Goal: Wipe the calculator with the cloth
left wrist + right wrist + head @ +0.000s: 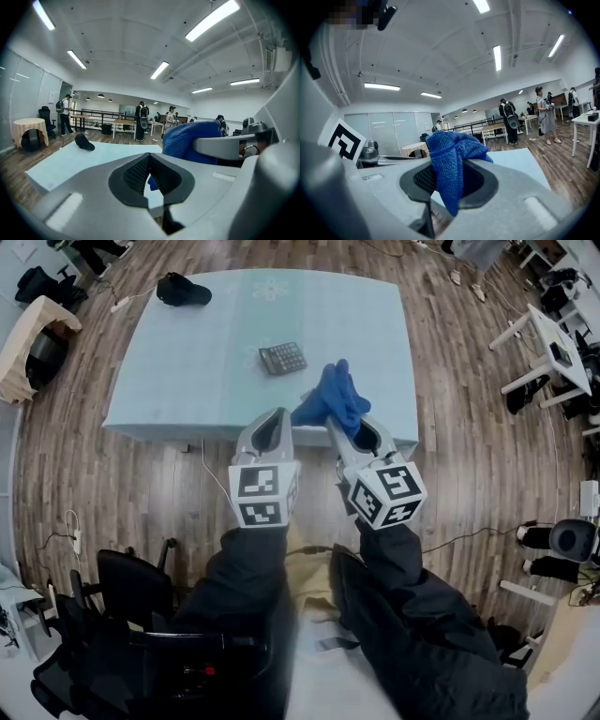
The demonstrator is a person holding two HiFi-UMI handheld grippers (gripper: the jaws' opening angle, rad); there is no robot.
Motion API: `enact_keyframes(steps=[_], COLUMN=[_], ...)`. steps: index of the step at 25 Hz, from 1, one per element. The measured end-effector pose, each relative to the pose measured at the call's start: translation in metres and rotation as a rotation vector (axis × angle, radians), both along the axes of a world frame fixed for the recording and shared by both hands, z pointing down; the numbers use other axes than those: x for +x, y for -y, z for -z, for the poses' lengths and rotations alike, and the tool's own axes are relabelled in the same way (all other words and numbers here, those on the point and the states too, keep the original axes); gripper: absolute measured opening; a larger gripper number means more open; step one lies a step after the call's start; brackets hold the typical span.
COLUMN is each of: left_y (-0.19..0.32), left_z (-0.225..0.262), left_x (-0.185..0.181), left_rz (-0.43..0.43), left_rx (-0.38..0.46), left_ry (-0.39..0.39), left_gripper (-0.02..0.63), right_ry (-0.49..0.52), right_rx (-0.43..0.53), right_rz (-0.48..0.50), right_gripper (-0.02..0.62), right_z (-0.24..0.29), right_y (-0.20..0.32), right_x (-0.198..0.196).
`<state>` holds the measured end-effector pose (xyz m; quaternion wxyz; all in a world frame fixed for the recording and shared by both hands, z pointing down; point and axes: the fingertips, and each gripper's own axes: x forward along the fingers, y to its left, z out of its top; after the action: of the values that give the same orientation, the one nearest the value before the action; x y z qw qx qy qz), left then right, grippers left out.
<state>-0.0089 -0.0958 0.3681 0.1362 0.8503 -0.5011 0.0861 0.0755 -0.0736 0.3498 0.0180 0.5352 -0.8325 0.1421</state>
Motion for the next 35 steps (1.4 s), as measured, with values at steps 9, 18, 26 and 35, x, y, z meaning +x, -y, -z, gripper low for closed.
enact_keyframes(steps=[9, 18, 26, 35], left_y=[0.094, 0.155, 0.176, 0.202], left_z=[-0.013, -0.050, -0.084, -0.128], left_x=[-0.019, -0.029, -0.016, -0.013], left_rz=[-0.024, -0.046, -0.048, 0.016], left_rx=[-0.051, -0.122, -0.214, -0.316], left_ry=[0.009, 0.027, 0.029, 0.062], left_gripper=[0.000, 0.000, 0.000, 0.000], right_ry=[0.009, -0.001, -0.015, -0.032], right_rx=[-0.047, -0.115, -0.201, -0.268], right_rz=[-0.031, -0.062, -0.043, 0.027], right_gripper=[0.089, 0.089, 0.091, 0.091], right_z=[-0.012, -0.044, -0.076, -0.115], right_y=[0.095, 0.157, 0.181, 0.220], right_x=[-0.018, -0.023, -0.016, -0.003])
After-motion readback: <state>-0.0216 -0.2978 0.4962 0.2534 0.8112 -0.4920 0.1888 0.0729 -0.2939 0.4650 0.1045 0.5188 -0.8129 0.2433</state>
